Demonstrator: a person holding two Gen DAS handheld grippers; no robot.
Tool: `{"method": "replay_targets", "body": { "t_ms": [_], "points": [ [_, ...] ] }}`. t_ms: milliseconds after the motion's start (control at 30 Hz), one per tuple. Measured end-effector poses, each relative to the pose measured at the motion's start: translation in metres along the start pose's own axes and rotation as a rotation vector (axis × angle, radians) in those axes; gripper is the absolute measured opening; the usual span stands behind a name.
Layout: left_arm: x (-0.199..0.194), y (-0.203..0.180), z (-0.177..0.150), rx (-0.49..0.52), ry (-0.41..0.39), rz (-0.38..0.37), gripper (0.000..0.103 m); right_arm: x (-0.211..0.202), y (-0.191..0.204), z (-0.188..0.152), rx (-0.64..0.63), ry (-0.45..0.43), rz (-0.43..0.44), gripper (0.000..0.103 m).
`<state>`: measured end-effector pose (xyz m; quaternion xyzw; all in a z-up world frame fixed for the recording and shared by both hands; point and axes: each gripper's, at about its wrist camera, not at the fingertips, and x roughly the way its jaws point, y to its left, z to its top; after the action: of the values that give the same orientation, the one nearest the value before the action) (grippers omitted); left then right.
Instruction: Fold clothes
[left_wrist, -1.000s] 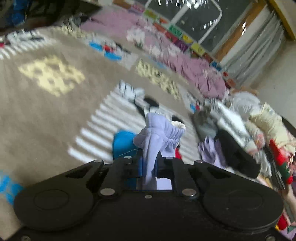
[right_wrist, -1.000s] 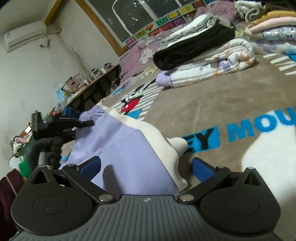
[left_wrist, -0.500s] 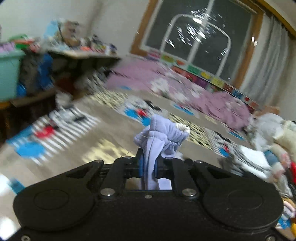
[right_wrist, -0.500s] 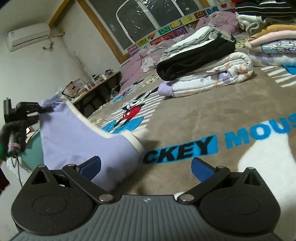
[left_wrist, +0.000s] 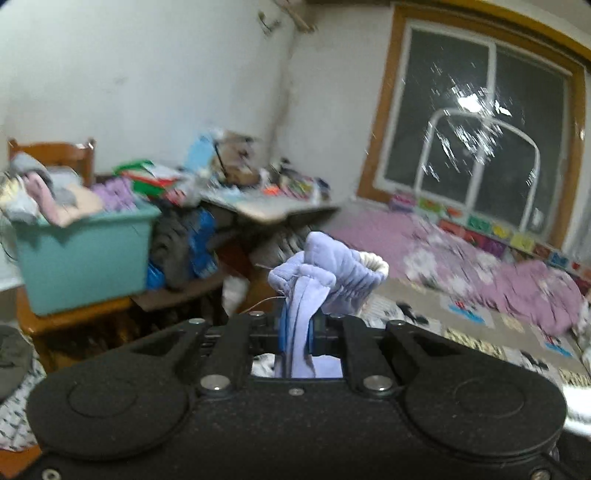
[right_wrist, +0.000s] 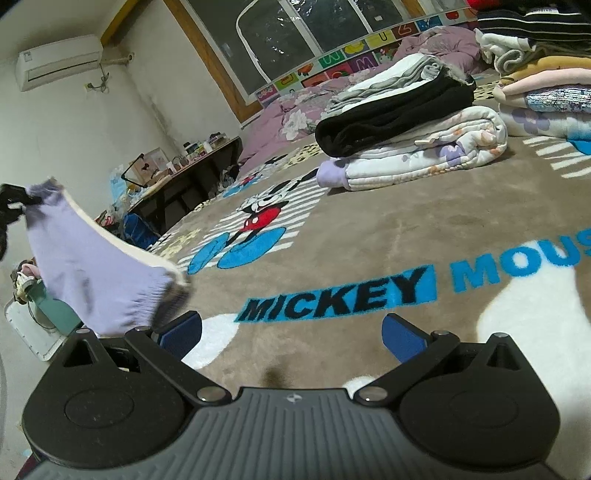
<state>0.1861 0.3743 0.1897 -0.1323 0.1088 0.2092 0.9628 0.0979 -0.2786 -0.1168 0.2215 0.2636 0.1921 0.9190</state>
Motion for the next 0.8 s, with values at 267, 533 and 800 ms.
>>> {"method": "replay_targets", "body": {
  "t_ms": [267, 533, 800],
  "points": [
    [-0.025, -0.023, 0.007, 0.046, -0.07, -0.042, 0.008, 0.002, 0.001, -0.001, -0.005, 0.003, -0.005, 0.103],
    [-0.021, -0.082, -0.084, 0.151, 0.068, -0.141, 0.008, -0.002, -0.001, 0.002, 0.024, -0.006, 0.004, 0.103],
    [-0.033, -0.167, -0.19, 0.266, 0.212, -0.22, 0.008, -0.006, -0.024, 0.007, 0.211, -0.001, 0.099, 0.103]
  ]
}}
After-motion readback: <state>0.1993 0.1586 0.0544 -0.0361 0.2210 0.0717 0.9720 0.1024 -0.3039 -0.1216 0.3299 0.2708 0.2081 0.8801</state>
